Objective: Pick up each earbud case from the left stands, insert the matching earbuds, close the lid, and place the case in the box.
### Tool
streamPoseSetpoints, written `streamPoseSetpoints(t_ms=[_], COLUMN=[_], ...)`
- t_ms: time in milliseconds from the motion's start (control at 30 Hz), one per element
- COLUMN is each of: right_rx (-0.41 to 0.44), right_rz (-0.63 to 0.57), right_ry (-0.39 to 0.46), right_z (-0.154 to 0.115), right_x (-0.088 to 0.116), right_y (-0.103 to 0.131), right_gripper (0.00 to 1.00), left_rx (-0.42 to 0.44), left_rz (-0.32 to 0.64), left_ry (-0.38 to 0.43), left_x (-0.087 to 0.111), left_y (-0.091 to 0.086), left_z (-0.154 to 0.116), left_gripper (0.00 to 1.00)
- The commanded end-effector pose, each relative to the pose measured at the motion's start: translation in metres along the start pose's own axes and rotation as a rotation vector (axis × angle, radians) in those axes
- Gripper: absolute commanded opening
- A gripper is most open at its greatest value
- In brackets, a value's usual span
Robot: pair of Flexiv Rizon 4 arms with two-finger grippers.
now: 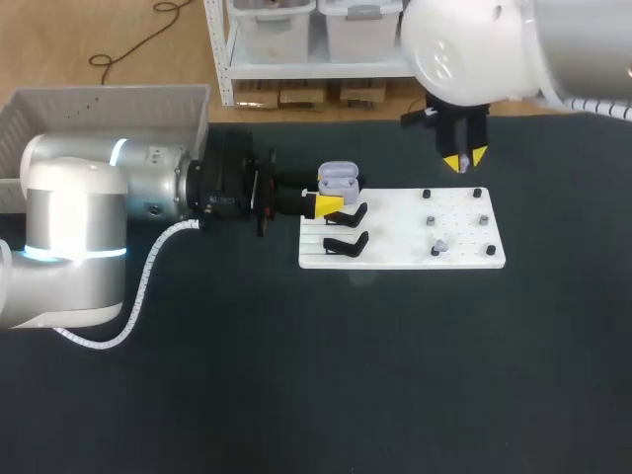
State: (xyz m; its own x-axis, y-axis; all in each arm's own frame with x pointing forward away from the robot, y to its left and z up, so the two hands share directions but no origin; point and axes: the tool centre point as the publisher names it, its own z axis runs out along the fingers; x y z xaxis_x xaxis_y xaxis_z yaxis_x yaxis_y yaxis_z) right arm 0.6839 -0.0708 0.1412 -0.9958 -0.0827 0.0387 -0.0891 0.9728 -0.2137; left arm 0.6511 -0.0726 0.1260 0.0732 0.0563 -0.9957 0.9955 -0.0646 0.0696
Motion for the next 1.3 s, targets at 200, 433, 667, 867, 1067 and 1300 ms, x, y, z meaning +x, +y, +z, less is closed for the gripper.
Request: streamPoseSetpoints(t_ms=[200, 433, 667, 867, 1067, 1300], right_rx=[-0.031, 0.044, -0.01, -0.05, -0.05, -0.05], right_rz=[0.26, 0.343, 0.331, 0.305, 0.305, 0.305], right_ry=[0.029, -0.005, -0.021, -0.009, -0.009, -0.009], right_z=[-0.055, -0.076, -0.084, -0.08, -0.08, -0.08], right_x=[0.028, 0.047, 0.055, 0.056, 0.056, 0.056], right_y=[0.011, 0.04, 0.069, 0.076, 0.076, 0.076], right_gripper=[0.0, 0.0, 0.0, 0.0, 0.0, 0.0], left_rx=[-0.006, -0.006, -0.006, -0.006, -0.006, -0.006], left_rz=[0.002, 0.002, 0.002, 0.002, 0.002, 0.002], left_ry=[-0.001, -0.001, -0.001, -0.001, -0.001, -0.001], left_x=[0.001, 0.001, 0.001, 0.001, 0.001, 0.001], left_y=[-0.002, -0.002, -0.002, -0.002, -0.002, -0.002], left_z=[0.0, 0.0, 0.0, 0.0, 0.0, 0.0], left_gripper=[0.0, 0.0, 0.0, 0.0, 0.0, 0.0])
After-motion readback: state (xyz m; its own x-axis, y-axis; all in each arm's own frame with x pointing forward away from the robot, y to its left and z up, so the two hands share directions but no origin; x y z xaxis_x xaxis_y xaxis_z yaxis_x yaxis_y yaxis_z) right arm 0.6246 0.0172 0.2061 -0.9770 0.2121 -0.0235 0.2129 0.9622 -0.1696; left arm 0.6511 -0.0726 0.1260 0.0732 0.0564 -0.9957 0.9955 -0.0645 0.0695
